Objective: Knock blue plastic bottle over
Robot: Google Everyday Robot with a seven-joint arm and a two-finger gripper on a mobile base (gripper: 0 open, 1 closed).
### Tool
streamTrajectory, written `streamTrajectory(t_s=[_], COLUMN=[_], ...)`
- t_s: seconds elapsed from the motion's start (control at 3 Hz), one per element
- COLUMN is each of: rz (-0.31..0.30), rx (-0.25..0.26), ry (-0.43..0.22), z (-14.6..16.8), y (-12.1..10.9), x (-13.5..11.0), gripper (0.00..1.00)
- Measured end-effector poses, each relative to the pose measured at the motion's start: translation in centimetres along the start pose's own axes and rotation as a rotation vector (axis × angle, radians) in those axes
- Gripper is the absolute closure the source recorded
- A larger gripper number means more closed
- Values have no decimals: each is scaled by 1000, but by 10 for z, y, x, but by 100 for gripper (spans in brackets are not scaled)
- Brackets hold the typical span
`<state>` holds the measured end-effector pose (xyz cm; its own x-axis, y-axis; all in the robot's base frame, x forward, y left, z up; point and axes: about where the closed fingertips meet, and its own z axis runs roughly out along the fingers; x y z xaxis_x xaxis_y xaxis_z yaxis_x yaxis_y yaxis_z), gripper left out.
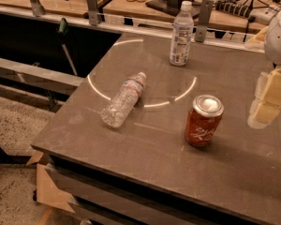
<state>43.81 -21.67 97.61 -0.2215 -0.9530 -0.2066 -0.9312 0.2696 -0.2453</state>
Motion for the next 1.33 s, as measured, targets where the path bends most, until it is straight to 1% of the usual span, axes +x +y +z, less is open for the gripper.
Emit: streamTrajectory(t_s=[0.33,0.67,1.0,1.33], rz=[0,8,30,97], rx=[0,12,45,47], ry=[0,-101,-294,-463], z=[0,1,7,22], y=[0,-15,-56,-99], x=[0,-3,-6,-13], gripper=[0,0,0,0])
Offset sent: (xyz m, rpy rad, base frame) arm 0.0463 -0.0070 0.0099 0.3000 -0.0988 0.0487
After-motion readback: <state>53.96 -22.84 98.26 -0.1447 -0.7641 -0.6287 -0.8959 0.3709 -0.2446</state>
